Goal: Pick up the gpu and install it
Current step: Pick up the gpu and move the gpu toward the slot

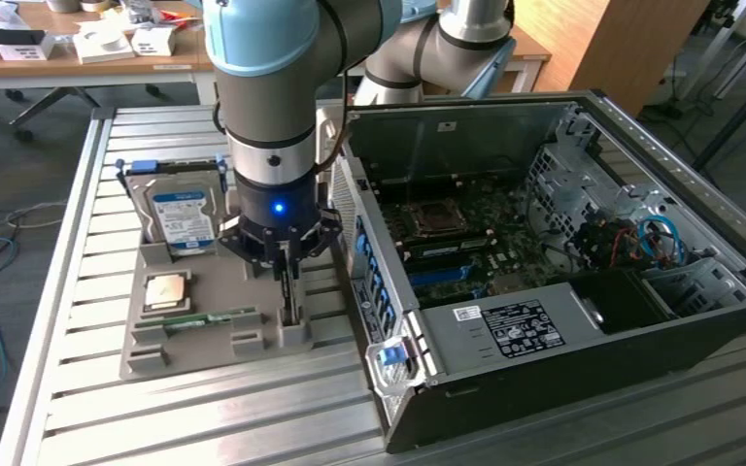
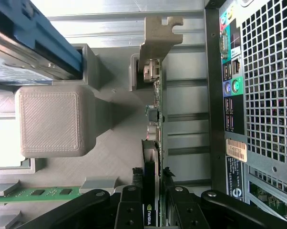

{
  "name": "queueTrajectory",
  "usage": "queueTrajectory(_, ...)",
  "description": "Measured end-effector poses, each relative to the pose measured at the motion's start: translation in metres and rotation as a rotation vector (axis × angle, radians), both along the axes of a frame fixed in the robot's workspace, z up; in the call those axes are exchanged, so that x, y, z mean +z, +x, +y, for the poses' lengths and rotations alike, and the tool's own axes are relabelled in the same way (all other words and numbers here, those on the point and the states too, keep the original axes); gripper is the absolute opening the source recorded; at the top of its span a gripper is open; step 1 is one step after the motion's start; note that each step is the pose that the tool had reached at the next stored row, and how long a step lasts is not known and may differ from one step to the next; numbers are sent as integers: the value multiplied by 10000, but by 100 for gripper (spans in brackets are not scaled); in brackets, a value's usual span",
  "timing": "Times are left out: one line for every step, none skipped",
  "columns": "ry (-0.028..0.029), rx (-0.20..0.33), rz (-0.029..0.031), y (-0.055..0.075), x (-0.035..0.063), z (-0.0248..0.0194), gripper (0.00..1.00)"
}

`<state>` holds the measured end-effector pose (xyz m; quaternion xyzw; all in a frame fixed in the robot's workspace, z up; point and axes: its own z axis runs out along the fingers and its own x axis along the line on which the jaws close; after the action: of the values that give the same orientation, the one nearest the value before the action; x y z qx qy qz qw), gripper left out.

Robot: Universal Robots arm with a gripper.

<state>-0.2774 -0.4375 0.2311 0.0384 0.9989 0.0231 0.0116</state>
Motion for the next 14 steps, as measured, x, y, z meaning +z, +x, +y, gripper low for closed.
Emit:
queueTrajectory(0,0,0,0,0,0,26)
queueTrajectory(0,0,-1,0,0,0,26)
queueTrajectory(2,0,-2,0,5,0,26)
queueTrajectory(1,0,-2,0,14,0,26)
queueTrajectory(1,0,-1,0,28,0,26)
queueTrajectory(1,0,-1,0,44,0,26)
queueTrajectory(0,-1,0,0,63,0,26)
queueTrajectory(1,0,-1,0,82,0,26)
queueTrajectory(3,-1,-2,0,101,0,26)
queueTrajectory(2,-1,-1,0,121,0,26)
queueTrajectory(2,-1,-1,0,145,0,26)
queueTrajectory(2,-1,0,0,168,0,26)
queueTrajectory(3,0,-1,0,192,0,26)
queueTrajectory(3,0,-1,0,217,0,26)
